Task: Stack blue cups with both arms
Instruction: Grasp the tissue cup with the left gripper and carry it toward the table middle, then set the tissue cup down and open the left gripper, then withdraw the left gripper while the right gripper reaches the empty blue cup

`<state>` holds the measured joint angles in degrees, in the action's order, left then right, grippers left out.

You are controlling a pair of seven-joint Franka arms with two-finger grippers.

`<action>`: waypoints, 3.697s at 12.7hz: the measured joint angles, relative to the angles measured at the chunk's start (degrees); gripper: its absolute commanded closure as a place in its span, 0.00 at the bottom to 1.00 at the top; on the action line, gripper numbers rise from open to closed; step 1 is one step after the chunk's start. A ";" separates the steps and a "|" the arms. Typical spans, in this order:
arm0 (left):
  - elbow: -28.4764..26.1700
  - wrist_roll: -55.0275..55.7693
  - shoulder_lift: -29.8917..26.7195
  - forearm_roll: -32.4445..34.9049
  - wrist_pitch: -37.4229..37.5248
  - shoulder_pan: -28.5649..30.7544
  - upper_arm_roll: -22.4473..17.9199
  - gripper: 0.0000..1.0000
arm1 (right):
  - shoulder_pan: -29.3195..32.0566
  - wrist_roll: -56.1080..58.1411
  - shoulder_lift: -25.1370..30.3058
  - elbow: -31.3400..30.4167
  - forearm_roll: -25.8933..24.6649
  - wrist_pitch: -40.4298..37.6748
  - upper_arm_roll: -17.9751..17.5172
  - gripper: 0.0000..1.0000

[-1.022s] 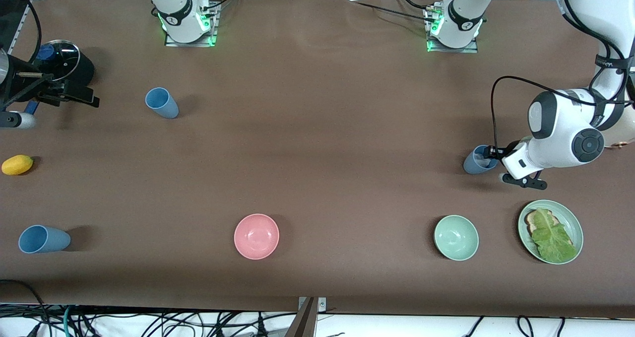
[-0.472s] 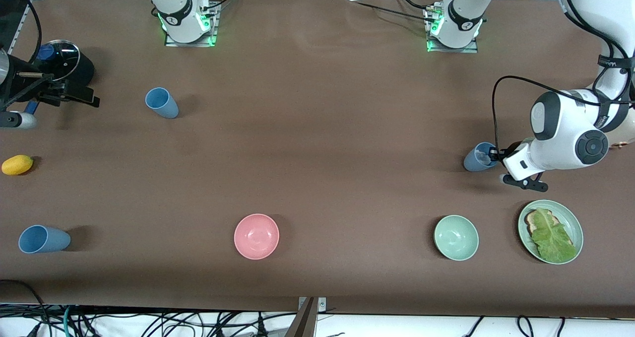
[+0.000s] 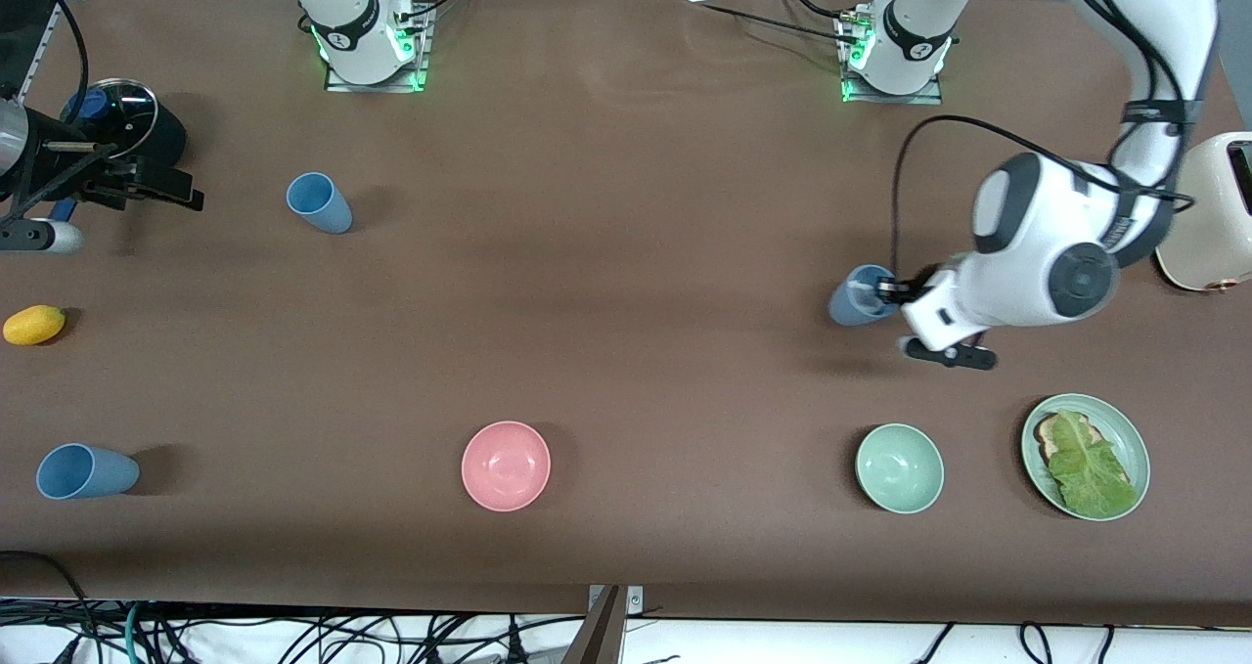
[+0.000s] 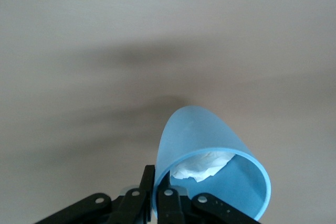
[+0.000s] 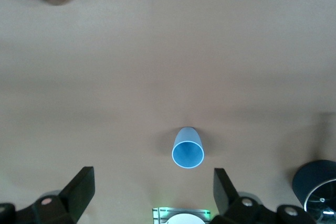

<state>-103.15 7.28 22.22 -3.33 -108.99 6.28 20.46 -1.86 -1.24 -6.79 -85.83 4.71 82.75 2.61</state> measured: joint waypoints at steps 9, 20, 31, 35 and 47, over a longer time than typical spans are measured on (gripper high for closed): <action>2.69 23.61 4.06 -2.88 -4.02 -15.40 2.48 1.00 | 0.04 0.00 0.00 0.00 0.00 0.00 0.04 0.00; 3.10 24.18 10.67 -3.63 -9.95 -22.32 2.48 1.00 | 0.04 0.00 0.00 0.00 0.00 -0.01 0.10 0.00; 9.88 24.97 7.40 -3.63 0.30 -22.04 1.70 0.00 | 0.07 0.00 0.00 0.00 0.00 -0.10 0.26 0.00; 18.76 24.66 5.06 0.02 13.84 -18.21 1.39 0.00 | 0.08 -0.01 -0.02 0.00 0.00 -0.12 0.31 0.00; 23.09 2.57 0.39 11.08 16.95 -5.40 -0.52 0.00 | -0.55 0.20 -4.91 -1.21 -3.73 -2.75 -0.13 0.00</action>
<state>-80.06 9.85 22.61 7.75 -92.04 0.88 19.94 -2.41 -1.04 -11.70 -87.04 0.98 80.00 2.47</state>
